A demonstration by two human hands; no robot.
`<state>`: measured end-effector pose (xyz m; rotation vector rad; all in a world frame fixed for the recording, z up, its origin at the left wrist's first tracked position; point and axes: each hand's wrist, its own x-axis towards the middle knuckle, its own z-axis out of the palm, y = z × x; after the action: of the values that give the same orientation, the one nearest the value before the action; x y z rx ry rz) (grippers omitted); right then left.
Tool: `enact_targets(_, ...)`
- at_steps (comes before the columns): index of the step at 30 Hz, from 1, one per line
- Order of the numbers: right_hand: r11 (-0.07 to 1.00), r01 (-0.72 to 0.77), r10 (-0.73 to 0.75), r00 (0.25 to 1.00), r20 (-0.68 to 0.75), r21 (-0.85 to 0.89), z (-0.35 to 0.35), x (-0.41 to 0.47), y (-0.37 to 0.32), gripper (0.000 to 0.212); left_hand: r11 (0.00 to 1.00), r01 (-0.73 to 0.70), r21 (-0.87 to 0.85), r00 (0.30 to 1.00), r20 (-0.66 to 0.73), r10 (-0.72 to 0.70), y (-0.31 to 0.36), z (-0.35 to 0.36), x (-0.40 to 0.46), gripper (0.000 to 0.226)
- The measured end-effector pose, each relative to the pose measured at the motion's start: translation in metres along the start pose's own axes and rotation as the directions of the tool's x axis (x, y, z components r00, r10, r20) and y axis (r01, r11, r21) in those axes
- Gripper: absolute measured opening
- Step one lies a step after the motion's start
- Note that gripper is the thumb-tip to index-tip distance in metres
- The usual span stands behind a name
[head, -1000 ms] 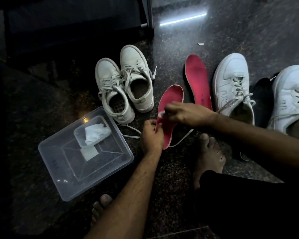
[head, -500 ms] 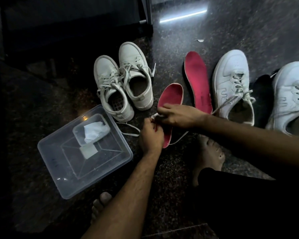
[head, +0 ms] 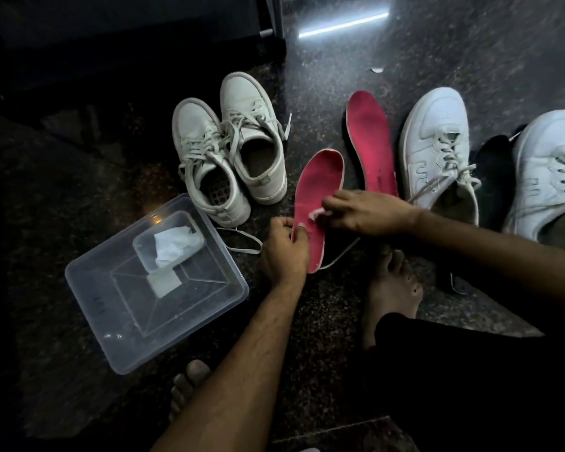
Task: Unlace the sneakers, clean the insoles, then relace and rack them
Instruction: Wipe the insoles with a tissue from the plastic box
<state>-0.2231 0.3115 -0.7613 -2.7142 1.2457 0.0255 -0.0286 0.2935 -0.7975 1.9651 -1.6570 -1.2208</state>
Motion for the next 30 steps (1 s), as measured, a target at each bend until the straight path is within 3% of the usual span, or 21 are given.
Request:
enact_targets(3,0.919,-0.394,0.394,0.913,-0.102,0.016,-0.006,0.004,0.033,0.037,1.000,-0.004,0.017,1.000,0.006,0.003,0.001,-0.001,-0.003,0.013)
enact_targets(5,0.861,-0.508,0.508,0.856,-0.096,0.023,-0.017,0.009,0.042,0.035,1.000,0.003,0.004,1.000,0.003,-0.003,0.002,-0.002,-0.002,0.013)
enact_targets(7,0.911,-0.407,0.413,0.903,-0.119,0.073,-0.020,0.016,0.030,0.036,1.000,0.013,-0.026,1.000,0.000,-0.013,0.002,-0.001,0.000,0.012)
enact_targets(9,0.984,-0.162,0.168,0.983,-0.079,0.079,-0.020,0.016,0.003,0.035,0.999,0.007,-0.042,1.000,-0.013,-0.007,0.002,0.000,0.002,0.012)
enact_targets(10,0.998,-0.020,0.023,0.998,-0.053,0.061,-0.017,0.016,-0.007,0.032,0.999,-0.004,-0.049,1.000,-0.022,0.003,0.002,0.000,0.003,0.013)
enact_targets(12,0.997,0.071,-0.072,0.997,0.041,0.023,-0.009,0.015,-0.013,0.029,0.998,-0.024,-0.057,0.999,-0.025,0.023,0.001,-0.001,0.001,0.017)
enact_targets(14,0.997,-0.069,0.069,0.997,-0.025,0.024,-0.003,0.017,0.006,0.040,0.997,-0.045,-0.065,0.999,-0.014,0.045,0.001,-0.001,-0.002,0.018)
enact_targets(16,0.947,-0.313,0.317,0.947,-0.052,0.072,-0.005,0.015,0.028,0.061,0.994,-0.071,-0.089,0.997,0.006,0.072,-0.001,-0.003,-0.005,0.019)
enact_targets(19,0.865,-0.497,0.501,0.863,-0.068,0.074,-0.020,0.012,0.039,0.046,0.989,-0.063,-0.131,0.995,0.066,0.072,-0.001,-0.007,-0.007,0.019)
enact_targets(21,0.899,-0.438,0.434,0.894,-0.111,-0.012,-0.022,0.014,0.034,0.044,0.984,-0.034,-0.173,0.993,0.107,0.053,0.000,-0.008,-0.006,0.022)
enact_targets(23,0.977,-0.191,0.184,0.979,-0.087,-0.092,-0.023,0.019,0.018,0.037,0.979,-0.021,-0.204,0.990,0.135,0.050,0.003,-0.009,-0.003,0.023)
enact_targets(25,0.996,-0.010,0.007,0.999,-0.035,-0.088,-0.014,0.029,0.008,0.035,0.981,-0.023,-0.194,0.987,0.150,0.053,0.004,-0.010,-0.002,0.024)
enact_targets(27,0.995,-0.075,0.074,0.997,-0.020,-0.065,-0.010,0.032,0.019,0.051,0.981,-0.031,-0.190,0.985,0.159,0.061,0.005,-0.010,-0.002,0.025)
enact_targets(28,0.991,-0.131,0.128,0.987,-0.099,-0.017,-0.007,0.033,0.029,0.059,0.980,-0.036,-0.198,0.984,0.163,0.069,0.004,-0.010,-0.002,0.025)
enact_targets(30,0.927,-0.369,0.373,0.925,-0.067,0.073,-0.006,0.031,0.048,0.059,0.977,-0.044,-0.211,0.982,0.170,0.081,0.005,-0.012,-0.004,0.024)
